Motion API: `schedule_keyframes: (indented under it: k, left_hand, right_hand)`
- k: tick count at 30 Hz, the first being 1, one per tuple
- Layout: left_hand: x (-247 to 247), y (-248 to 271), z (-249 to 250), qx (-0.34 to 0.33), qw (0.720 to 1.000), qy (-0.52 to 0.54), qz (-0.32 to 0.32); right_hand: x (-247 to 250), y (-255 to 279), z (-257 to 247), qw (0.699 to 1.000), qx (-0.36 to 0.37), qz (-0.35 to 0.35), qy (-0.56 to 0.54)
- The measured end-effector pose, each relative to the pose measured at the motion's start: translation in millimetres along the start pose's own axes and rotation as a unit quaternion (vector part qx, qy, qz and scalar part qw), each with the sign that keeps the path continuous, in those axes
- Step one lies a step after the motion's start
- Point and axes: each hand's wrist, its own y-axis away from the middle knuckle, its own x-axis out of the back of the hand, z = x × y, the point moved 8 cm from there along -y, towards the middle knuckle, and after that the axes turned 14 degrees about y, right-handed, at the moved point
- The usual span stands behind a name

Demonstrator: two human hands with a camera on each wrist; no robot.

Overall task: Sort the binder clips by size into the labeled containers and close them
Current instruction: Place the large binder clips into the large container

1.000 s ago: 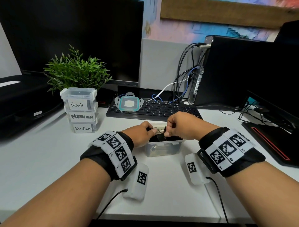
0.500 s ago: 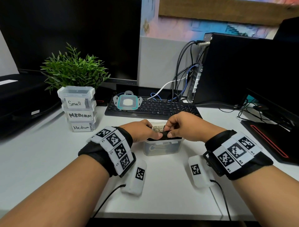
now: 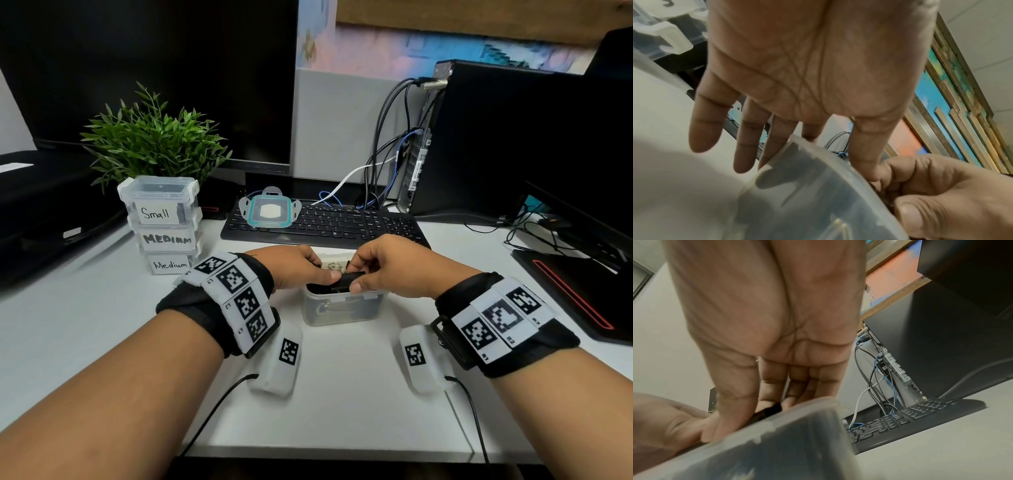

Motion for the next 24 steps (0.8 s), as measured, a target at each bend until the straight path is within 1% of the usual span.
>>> schedule_keyframes:
  k: [6, 10, 13, 15, 17, 18, 19, 22, 24]
  left_hand:
    - [3, -1, 0, 0.007, 1.0, -0.016, 0.002]
    - [0, 1, 9, -0.026, 0.997, -0.068, 0.012]
    - [-3, 2, 10, -0.034, 0.995, -0.088, 0.01]
    - [-3, 3, 8, -0.03, 0.997, -0.075, 0.009]
    - [-3, 4, 7, -0.025, 0.998, -0.06, 0.016]
    - [-1, 4, 6, -0.022, 0.998, -0.051, 0.028]
    - [0, 4, 6, -0.019, 0.998, -0.042, 0.04]
    - [3, 4, 11, -0.023, 0.997, -0.051, 0.056]
    - [4, 4, 20, -0.048, 0.995, -0.06, 0.056]
  right_hand:
    - [0, -3, -1, 1.0, -0.006, 0.004, -0.009]
    - [-1, -5, 2, 1.0, -0.021, 0.0, -0.015]
    - [-2, -4, 2, 0.999, -0.035, 0.011, -0.014]
    - [5, 2, 0, 0.997, -0.045, 0.05, 0.041]
    - [23, 12, 0, 0.985, -0.064, 0.119, 0.109]
    - [30, 15, 2, 0.982, -0.071, 0.137, 0.111]
    - [34, 17, 5, 0.983, -0.075, 0.134, 0.097]
    - [31, 13, 8, 0.994, -0.057, 0.079, 0.056]
    - [32, 7, 3, 0.996, -0.029, 0.077, 0.035]
